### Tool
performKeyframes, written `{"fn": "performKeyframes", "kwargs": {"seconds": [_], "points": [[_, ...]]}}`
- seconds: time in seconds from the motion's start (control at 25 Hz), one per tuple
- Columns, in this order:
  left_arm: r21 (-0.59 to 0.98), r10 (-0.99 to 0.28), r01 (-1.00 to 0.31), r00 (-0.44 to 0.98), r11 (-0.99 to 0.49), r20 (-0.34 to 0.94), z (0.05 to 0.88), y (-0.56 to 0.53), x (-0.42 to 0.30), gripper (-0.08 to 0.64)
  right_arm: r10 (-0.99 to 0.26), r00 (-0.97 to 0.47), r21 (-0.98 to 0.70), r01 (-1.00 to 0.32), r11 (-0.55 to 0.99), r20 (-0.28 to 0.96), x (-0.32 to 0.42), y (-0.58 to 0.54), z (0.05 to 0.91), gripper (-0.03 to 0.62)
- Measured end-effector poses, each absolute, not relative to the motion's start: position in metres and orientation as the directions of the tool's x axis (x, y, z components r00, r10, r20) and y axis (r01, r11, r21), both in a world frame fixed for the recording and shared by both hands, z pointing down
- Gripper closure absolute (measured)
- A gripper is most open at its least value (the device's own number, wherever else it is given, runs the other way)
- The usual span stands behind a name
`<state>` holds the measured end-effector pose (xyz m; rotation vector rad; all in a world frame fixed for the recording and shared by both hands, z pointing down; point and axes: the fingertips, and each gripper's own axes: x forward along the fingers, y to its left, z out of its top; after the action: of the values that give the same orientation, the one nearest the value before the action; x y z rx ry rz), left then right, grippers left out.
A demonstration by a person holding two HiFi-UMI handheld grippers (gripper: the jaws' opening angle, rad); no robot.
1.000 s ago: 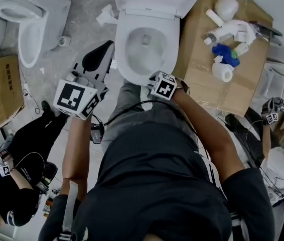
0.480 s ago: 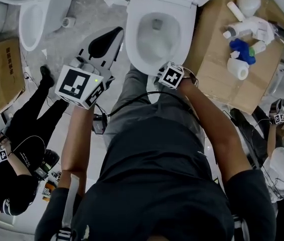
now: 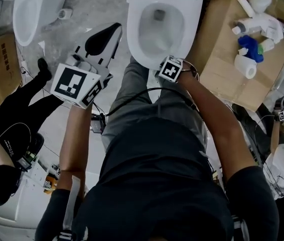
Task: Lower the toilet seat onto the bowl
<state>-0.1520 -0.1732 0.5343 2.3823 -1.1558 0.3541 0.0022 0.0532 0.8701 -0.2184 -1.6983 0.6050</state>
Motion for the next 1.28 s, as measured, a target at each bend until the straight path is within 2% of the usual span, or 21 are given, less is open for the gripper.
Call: {"fn": "performKeyframes", "kwargs": {"seconds": [0.76, 1.28], "points": [[0.339, -0.651, -0.804, 0.595, -0.489, 0.471, 0.591, -0.159, -0.179, 0.557, 0.518, -0.105, -0.528, -0.138, 0.838, 0.849, 0.002, 0.07, 0.937, 0.555], [0.337, -0.639, -0.811, 0.585, -0.479, 0.499, 0.617, -0.154, -0.182, 0.557, 0.505, -0.023, -0.505, -0.009, 0.863, 0.863, 0.002, 0.073, 0.979, 0.563]]}}
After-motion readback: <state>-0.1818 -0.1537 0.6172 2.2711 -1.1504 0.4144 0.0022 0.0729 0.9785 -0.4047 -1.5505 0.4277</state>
